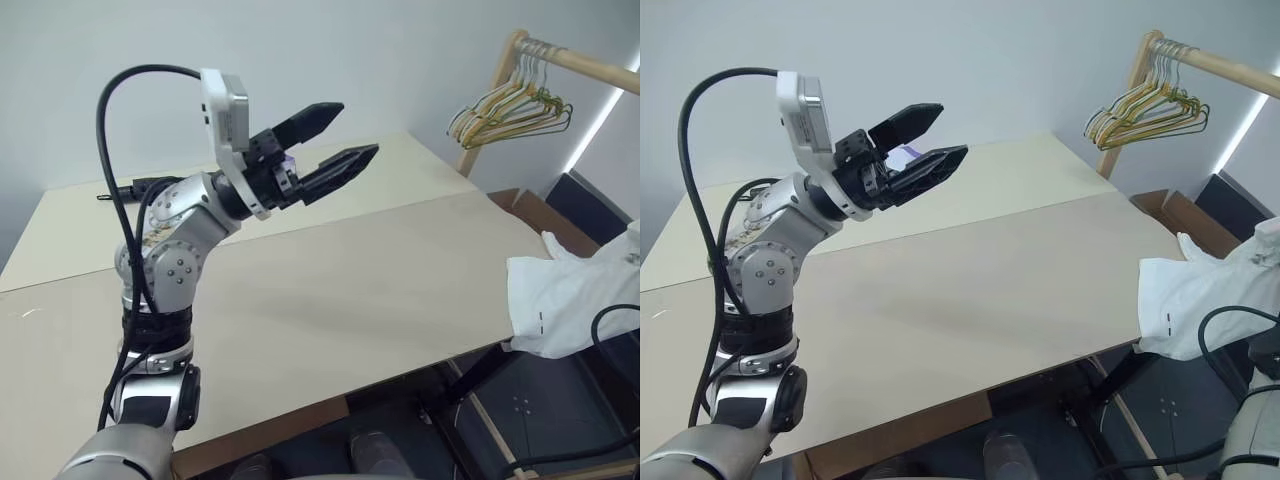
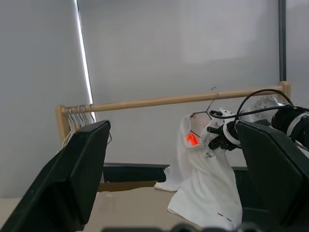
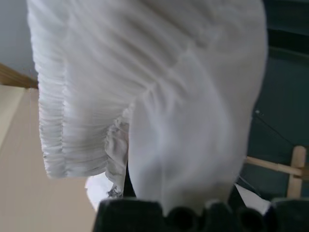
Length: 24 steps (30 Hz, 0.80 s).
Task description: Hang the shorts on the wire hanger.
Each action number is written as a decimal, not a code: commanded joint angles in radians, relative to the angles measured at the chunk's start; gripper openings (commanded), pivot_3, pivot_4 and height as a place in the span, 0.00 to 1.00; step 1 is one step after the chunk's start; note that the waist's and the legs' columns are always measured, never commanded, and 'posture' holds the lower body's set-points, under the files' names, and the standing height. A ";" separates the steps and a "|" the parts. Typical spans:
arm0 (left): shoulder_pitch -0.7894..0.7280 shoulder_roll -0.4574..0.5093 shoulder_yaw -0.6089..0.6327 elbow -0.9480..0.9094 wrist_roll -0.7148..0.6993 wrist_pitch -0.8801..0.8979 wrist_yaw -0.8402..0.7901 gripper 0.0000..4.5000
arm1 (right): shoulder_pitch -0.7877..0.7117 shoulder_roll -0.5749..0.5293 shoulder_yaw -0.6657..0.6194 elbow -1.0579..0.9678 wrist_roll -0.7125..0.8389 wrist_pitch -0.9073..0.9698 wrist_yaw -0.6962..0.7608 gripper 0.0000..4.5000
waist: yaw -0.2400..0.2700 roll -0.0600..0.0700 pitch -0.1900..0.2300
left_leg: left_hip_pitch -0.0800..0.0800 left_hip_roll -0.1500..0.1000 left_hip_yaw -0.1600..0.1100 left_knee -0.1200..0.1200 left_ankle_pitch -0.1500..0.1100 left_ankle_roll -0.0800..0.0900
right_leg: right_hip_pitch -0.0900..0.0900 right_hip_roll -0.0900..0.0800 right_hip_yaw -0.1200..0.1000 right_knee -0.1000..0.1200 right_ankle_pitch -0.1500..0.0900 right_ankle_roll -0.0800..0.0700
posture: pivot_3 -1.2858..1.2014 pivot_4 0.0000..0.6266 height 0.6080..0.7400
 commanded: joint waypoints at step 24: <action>0.019 0.029 0.002 -0.069 -0.044 -0.009 0.019 1.00 | 0.190 0.024 0.179 -0.295 0.115 -0.123 0.101 0.99 | -0.014 -0.007 0.005 | -0.003 0.000 0.000 -0.001 -0.003 0.004 | 0.002 0.000 0.001 -0.012 0.004 0.005 | 0.45 0.00 1.00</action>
